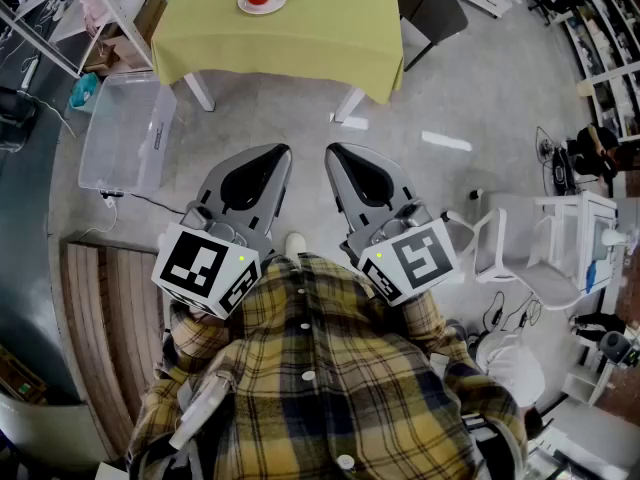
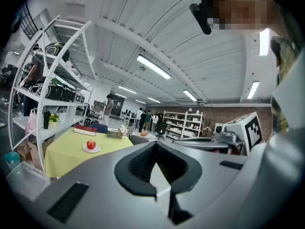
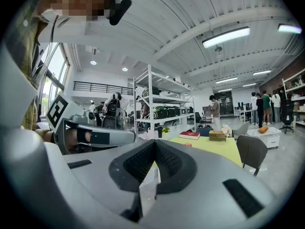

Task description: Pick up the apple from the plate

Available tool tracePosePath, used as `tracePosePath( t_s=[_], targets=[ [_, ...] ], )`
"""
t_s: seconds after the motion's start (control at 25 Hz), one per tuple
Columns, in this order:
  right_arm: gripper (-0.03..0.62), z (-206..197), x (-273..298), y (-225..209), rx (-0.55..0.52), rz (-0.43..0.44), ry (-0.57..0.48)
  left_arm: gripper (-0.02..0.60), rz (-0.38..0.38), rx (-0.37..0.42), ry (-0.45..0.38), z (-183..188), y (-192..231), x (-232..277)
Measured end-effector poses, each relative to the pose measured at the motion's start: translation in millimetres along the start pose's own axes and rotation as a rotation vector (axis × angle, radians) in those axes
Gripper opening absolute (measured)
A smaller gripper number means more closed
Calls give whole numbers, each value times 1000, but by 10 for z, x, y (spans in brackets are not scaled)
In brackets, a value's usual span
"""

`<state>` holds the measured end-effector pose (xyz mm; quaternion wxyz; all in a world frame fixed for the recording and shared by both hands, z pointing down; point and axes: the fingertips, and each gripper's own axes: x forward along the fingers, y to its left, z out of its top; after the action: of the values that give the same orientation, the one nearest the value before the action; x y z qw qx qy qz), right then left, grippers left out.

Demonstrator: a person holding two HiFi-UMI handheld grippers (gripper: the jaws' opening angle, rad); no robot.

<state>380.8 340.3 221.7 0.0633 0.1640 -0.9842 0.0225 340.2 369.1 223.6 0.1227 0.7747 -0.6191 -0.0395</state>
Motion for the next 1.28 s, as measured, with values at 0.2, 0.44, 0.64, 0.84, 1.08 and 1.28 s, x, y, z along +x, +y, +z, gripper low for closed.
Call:
tracePosePath(
  t_s=[0.2,0.44,0.64,0.84,1.08,1.28],
  targets=[
    [-3,-10,-181,-7,3,16,-8,6,24,6,-7,-12,-166,-29],
    [-3,-114,-338,-41,12,26,-10,6,84,4,-22,-92,-208,-164],
    [-3,-146,-406,-43,27,41,-1,6,129,-6,-30,-77,-170,-230],
    [-3,-192,-372,-132,37,59,11,6,147,-4,-26,-72,-131,-139],
    [-3,-240,-20,-189,43,69,31,6,146,-17,-22,-63,197,-20],
    [-3,-201,389,-324,44,72,38,6,139,-14,-27,50,567,174]
  ],
)
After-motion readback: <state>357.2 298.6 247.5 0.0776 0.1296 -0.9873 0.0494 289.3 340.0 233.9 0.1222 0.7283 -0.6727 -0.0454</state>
